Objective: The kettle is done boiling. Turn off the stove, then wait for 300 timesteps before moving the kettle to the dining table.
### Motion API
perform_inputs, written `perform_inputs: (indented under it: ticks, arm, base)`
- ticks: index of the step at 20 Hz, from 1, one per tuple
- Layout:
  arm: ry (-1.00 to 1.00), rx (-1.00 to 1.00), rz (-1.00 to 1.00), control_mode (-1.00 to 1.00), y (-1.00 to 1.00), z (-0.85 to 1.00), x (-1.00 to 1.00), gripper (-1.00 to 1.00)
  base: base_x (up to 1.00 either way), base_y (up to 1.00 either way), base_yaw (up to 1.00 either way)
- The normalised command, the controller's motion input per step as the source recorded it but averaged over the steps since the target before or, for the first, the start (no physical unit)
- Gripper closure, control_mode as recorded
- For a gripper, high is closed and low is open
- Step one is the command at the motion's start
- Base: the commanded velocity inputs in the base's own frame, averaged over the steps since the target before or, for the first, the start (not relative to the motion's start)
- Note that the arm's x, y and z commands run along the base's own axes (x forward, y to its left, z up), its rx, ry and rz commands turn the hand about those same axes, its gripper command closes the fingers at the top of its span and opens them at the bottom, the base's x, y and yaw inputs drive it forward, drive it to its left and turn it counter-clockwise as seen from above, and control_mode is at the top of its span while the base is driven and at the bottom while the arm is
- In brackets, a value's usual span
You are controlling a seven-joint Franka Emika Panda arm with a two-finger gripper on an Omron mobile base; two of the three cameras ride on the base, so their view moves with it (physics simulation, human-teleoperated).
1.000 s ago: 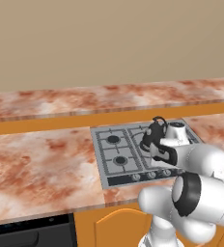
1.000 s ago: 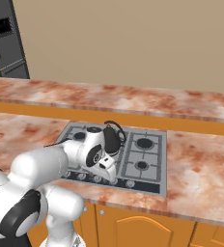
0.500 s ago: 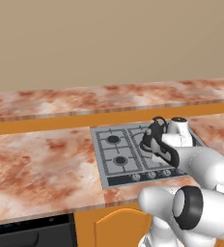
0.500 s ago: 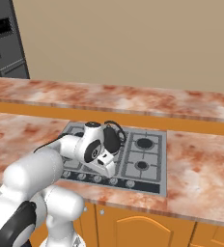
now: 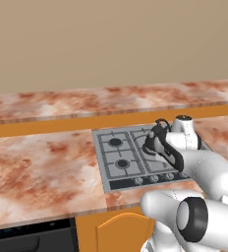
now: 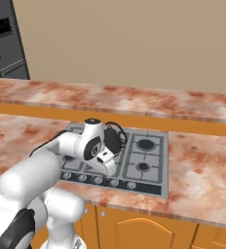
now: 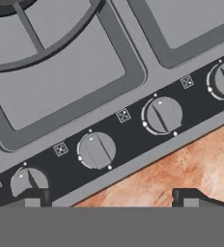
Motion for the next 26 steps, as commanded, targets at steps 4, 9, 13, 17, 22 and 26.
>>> perform_inputs:
  ticks: [4, 9, 13, 17, 22, 26]
  arm:
    - [0.00, 0.00, -0.04, -1.00, 0.00, 0.23, 0.00, -1.00]
    - [0.00, 0.00, -0.03, -1.00, 0.00, 0.25, 0.00, -1.00]
    - [0.00, -0.01, -0.01, -1.00, 0.00, 0.25, 0.00, -1.00]
    - [0.00, -0.01, 0.00, -1.00, 0.00, 0.22, 0.00, -1.00]
    - [0.00, 0.00, 0.00, -1.00, 0.00, 0.12, 0.00, -1.00]
    - [0.00, 0.00, 0.00, -1.00, 0.00, 0.09, 0.00, -1.00]
  base:
    - [0.00, 0.00, 0.00]
    - [0.00, 0.00, 0.00]
    - [0.00, 0.00, 0.00]
    - [0.00, 0.00, 0.00]
    - [0.00, 0.00, 0.00]
    - [0.00, 0.00, 0.00]
